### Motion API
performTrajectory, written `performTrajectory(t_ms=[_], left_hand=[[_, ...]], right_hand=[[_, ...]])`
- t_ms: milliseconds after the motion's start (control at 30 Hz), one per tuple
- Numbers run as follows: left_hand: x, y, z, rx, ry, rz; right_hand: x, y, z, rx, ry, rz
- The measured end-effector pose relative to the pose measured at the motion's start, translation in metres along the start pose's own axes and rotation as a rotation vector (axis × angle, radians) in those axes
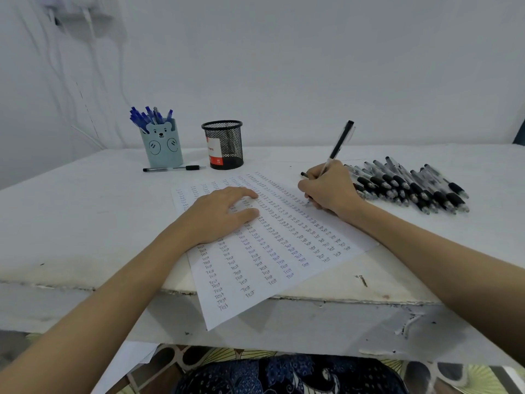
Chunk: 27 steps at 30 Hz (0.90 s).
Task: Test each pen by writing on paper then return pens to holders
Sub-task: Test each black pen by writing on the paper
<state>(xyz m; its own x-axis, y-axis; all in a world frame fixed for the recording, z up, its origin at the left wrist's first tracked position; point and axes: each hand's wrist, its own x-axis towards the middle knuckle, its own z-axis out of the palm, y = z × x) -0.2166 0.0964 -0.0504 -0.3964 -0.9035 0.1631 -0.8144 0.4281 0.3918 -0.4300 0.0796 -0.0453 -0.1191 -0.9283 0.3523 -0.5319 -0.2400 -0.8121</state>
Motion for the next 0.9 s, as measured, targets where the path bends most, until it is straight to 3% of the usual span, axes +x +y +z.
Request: performTrajectory(t_ms=[900], left_hand=[[0.0025, -0.0032, 0.0016, -0.001, 0.004, 0.004]], right_hand=[[-0.0008, -0.0019, -0.0004, -0.022, 0.04, 0.046]])
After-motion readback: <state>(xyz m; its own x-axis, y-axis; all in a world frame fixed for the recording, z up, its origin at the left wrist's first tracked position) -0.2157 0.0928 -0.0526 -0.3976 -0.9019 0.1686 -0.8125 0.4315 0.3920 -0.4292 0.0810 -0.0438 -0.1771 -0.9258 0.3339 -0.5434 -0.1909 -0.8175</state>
